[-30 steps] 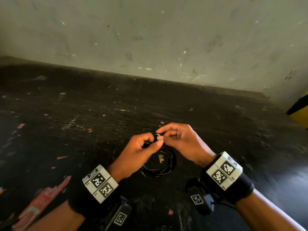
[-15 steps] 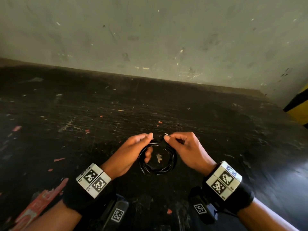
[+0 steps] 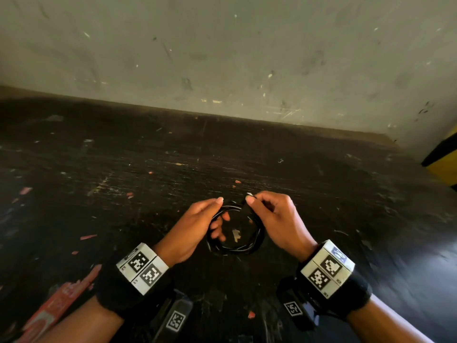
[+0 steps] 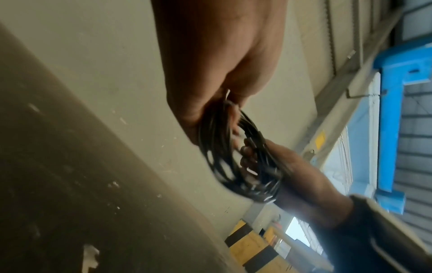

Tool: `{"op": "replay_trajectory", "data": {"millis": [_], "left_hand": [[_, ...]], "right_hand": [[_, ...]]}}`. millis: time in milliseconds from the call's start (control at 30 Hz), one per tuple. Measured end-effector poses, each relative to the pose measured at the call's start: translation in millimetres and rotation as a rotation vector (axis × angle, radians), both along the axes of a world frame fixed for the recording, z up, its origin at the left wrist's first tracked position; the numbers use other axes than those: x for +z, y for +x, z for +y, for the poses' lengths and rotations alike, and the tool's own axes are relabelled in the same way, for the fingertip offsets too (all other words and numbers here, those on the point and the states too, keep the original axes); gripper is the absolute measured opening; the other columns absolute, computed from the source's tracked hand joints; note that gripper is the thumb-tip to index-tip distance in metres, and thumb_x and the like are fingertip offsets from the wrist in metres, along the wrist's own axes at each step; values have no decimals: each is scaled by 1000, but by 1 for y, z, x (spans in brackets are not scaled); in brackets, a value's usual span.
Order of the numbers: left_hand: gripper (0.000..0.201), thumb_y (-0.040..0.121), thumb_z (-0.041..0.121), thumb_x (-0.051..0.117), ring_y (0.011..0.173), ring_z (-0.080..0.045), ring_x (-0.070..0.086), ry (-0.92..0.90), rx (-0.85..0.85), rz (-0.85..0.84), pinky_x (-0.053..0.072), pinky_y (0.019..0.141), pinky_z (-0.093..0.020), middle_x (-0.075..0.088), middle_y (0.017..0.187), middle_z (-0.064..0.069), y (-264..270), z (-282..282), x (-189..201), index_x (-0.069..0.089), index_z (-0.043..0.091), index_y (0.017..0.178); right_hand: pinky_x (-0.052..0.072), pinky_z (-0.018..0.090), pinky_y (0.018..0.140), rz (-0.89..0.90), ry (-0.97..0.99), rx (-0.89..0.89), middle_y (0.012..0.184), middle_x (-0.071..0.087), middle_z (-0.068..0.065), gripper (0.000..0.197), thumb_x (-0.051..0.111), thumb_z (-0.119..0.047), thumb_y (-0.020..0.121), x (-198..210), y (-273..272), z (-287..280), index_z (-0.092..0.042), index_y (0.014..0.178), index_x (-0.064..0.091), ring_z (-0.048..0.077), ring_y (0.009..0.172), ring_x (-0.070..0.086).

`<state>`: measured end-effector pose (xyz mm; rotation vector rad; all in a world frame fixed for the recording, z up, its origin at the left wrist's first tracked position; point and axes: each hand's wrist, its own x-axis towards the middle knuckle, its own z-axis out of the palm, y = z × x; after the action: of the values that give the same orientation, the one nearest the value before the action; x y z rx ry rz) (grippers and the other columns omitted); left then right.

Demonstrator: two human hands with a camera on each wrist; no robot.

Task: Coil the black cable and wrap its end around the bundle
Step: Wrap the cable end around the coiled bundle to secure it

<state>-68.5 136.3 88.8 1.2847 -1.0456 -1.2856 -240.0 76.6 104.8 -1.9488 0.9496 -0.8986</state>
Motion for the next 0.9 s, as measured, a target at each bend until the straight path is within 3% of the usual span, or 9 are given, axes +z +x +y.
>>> {"op": "replay_trajectory", "data": {"millis": [100,267,333,433,500,600,733,833,900], "left_hand": [[26,97,30,44,48,-4,41,-35,36,-30,41,50,-25,53,64,3,2,1,2,58,10,87],[29,97,32,43,54,-10,41,-50,5,-134,40,55,-28,51,51,10,9,-2,7,57,15,80],[29,96,35,44,61,-17,42,-45,-6,-155,42,59,-31,51,60,6,12,-3,5,59,15,81],[34,96,37,43,53,-9,41,-46,-49,-213,41,55,-28,47,64,0,14,-3,4,61,12,82],[37,97,37,42,50,-5,41,-56,-94,-224,41,52,-25,49,61,3,12,-4,4,64,9,88],[37,95,42,44,59,-14,58,-69,-93,-225,50,64,-28,59,62,-2,10,-3,6,67,14,92],[48,76,38,62,89,-25,69,70,-9,162,53,84,-39,71,89,-16,10,2,-7,62,7,112],[33,75,22,64,96,-28,68,153,-14,416,50,92,-46,72,92,-17,4,6,-24,63,3,103],[17,81,15,59,88,-28,71,143,42,575,50,91,-47,72,84,-18,-2,5,-27,62,4,93]], "right_hand": [[44,16,52,34,19,61,65,64,-1,25,55,-23,94,4,1,1,-8,77,68,2,56,56],[49,22,56,12,38,38,68,66,2,25,55,-22,94,2,9,2,-9,77,68,7,60,60],[50,22,60,20,62,53,75,70,5,23,55,-23,94,2,9,1,-10,81,70,8,65,63],[52,13,73,55,123,153,95,72,-3,20,56,-25,92,9,5,-2,-16,105,68,0,85,67],[52,14,79,192,50,271,103,71,-7,25,60,-27,90,16,3,-3,-19,113,65,-1,93,66],[53,16,75,215,11,307,97,73,-5,17,63,-19,89,14,1,-4,-17,104,70,0,87,67],[54,23,79,-39,209,46,89,76,2,12,61,-20,90,-4,-5,-10,-15,95,71,10,86,70],[51,22,74,-177,404,-79,88,77,4,13,61,-18,90,-17,-7,-8,-13,100,68,11,84,72],[52,25,75,-196,468,-75,90,77,8,16,61,-17,90,-24,-8,-6,-8,103,66,14,85,72]]}}
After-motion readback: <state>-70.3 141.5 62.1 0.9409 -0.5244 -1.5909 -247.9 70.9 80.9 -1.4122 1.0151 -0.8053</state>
